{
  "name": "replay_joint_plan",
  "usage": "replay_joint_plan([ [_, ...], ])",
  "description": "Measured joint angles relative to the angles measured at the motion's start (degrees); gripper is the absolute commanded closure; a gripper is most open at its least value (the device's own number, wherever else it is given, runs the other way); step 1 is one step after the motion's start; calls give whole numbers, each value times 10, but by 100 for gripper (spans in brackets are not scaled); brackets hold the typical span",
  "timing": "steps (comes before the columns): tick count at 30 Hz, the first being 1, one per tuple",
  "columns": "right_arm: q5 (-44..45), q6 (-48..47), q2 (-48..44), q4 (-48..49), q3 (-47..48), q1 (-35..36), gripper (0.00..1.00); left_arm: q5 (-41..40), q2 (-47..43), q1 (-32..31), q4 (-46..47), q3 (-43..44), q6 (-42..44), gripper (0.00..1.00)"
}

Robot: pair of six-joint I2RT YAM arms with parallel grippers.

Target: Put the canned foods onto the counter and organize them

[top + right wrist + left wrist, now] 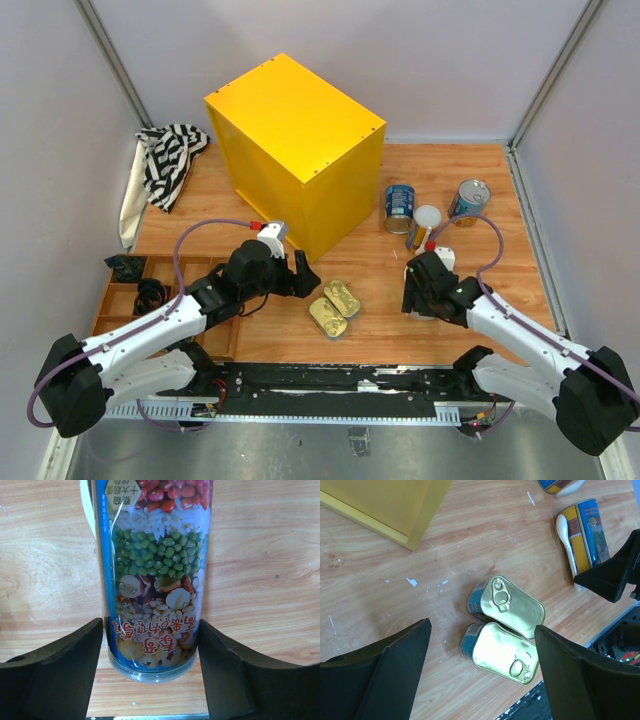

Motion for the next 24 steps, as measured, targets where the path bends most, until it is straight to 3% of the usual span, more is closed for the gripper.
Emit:
replay_joint_plan([
  [3,7,1,-4,-1,0,5,55,2,0,0,2,0,2,11],
  [5,6,1,-10,-2,-2,12,59,2,0,0,2,0,2,11],
  [11,14,-7,-43,-65,11,55,62,2,0,0,11,-2,1,11],
  [24,-4,-54,-8,-226,184,124,63,4,8,0,54,-10,-23,13],
])
